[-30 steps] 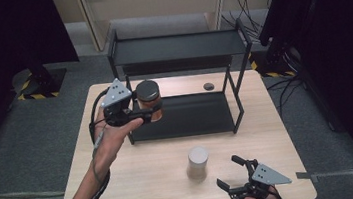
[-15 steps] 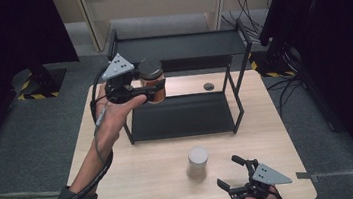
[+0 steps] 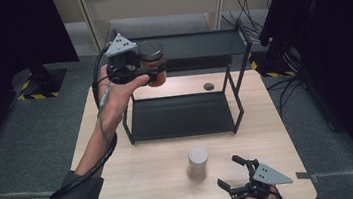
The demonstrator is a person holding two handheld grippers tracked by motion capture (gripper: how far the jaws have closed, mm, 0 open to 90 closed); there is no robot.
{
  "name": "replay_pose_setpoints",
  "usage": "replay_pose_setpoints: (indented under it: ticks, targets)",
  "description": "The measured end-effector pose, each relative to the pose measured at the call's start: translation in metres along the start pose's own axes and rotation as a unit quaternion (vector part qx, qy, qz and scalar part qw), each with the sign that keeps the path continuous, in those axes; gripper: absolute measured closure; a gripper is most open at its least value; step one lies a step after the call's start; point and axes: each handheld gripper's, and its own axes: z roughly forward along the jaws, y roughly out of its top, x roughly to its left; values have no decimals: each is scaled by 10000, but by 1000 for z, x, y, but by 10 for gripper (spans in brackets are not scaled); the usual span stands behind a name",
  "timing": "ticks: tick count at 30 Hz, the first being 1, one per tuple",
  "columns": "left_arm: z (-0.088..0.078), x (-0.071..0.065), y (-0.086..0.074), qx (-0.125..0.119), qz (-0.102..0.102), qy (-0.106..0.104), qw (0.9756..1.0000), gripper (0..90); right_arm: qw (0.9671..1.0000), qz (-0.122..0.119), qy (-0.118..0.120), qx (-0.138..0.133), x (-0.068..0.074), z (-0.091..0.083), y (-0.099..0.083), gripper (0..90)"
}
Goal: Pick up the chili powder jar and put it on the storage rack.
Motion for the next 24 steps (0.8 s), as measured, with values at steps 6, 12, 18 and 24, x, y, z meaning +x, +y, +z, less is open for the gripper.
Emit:
replay_pose_setpoints:
  ticks: [6,12,18,24]
  targets:
    - [6,2,10,-59,-81,256,9996,318,10000,-5,6,-9,0,0,0,19]
    - [13,5,18,-26,-166,555,9983,319,10000,-1,3,-20,-2,-1,1,19]
    - [20,10,22,26,-223,753,9969,318,10000,10,7,-38,-2,-1,1,18]
    - [26,14,27,79,-206,1029,9944,318,10000,15,5,-42,-2,-1,1,19]
